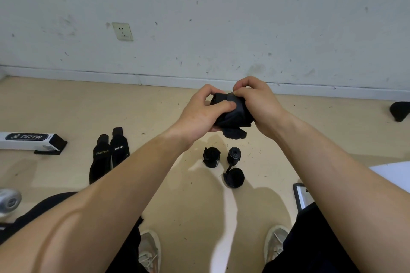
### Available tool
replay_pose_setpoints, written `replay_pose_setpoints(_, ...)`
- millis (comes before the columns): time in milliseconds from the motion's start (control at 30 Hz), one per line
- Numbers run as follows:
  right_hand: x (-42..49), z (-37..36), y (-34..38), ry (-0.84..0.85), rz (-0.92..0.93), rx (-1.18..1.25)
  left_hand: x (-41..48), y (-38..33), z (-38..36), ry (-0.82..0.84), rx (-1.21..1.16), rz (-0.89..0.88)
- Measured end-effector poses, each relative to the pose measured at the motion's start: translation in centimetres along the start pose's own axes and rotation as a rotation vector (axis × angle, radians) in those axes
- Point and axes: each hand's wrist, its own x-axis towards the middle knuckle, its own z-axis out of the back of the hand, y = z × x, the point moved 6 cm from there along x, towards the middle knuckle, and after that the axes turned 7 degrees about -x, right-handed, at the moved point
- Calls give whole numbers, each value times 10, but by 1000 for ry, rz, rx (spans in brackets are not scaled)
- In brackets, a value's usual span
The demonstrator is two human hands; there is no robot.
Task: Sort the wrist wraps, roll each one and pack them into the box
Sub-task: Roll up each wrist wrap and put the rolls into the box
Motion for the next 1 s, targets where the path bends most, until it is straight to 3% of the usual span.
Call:
replay_pose_setpoints(133,2,1,-8,-11,-73,6,-1,1,-1,26,30,8)
replay_pose_setpoints(267,-6,12,16,-218,220,-156,5,0,13,-97,-158,56)
replay_pose_setpoints(400,-24,0,33,-12,414,-262,10,1,38,-211,-289,142)
replay_pose_setpoints(533,-34,-23,25,201,544,-597,6,2,46,-199,-327,196)
replay_pose_setpoints(833,-35,-32,30,150,685,-874,5,2,50,-248,-363,238)
replay_pose_setpoints(1000,-40,-33,41,61,793,-971,5,2,39,-159,-332,166)
